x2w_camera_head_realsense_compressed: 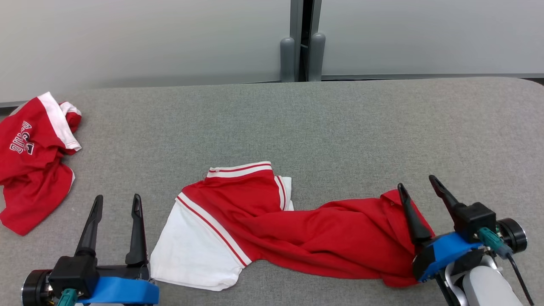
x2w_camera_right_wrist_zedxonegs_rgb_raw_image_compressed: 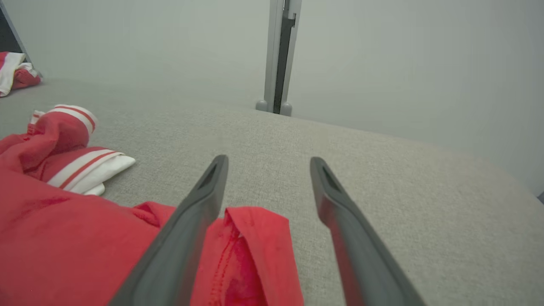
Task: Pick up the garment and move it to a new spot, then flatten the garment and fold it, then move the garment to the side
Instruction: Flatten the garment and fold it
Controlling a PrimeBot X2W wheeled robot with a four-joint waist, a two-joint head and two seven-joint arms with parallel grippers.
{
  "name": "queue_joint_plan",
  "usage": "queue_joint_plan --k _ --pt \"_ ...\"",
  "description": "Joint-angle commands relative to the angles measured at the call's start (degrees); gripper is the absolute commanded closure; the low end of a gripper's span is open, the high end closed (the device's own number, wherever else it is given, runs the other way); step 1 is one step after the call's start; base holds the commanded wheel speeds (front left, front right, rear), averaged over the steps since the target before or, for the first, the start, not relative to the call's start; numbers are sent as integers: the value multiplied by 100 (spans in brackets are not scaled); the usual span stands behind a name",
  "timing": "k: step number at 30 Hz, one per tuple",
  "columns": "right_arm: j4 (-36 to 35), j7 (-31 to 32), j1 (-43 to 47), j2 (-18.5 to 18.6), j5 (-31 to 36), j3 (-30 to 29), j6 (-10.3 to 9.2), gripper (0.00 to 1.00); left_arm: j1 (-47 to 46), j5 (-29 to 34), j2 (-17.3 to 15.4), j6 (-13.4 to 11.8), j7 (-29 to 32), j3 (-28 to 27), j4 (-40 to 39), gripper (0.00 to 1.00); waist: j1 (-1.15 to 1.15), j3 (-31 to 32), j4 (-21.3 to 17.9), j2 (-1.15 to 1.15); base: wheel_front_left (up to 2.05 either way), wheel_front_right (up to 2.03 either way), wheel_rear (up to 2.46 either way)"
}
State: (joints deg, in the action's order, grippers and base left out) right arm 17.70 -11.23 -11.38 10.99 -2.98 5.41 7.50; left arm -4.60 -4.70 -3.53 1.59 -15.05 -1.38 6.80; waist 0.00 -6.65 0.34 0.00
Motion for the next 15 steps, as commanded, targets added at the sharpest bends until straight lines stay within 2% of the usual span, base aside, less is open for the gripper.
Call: queue_joint_plan --k 1,8,11,12,13,15 --pt "241 222 -197 101 36 131 -2 0 -32 28 2 28 -18 -9 8 0 0 -15 9 0 0 0 0" --pt "1031 1092 -605 392 -29 587 -2 0 -117 48 37 82 -18 47 42 0 0 -107 134 0 0 0 0" --pt "1193 1266 -722 492 -95 684 -2 0 -123 38 49 73 -18 44 38 0 0 -157 183 0 0 0 0" --pt "1255 1317 -734 505 -137 708 -2 17 -128 35 50 70 -18 44 39 0 0 -173 195 0 0 0 0" --pt "1308 1387 -747 524 -179 736 -2 100 -135 32 53 67 -18 45 40 0 0 -191 207 0 0 0 0" --pt "1363 1420 -837 575 -248 726 -2 100 -147 26 54 57 -18 44 45 0 0 -220 224 0 0 0 0"
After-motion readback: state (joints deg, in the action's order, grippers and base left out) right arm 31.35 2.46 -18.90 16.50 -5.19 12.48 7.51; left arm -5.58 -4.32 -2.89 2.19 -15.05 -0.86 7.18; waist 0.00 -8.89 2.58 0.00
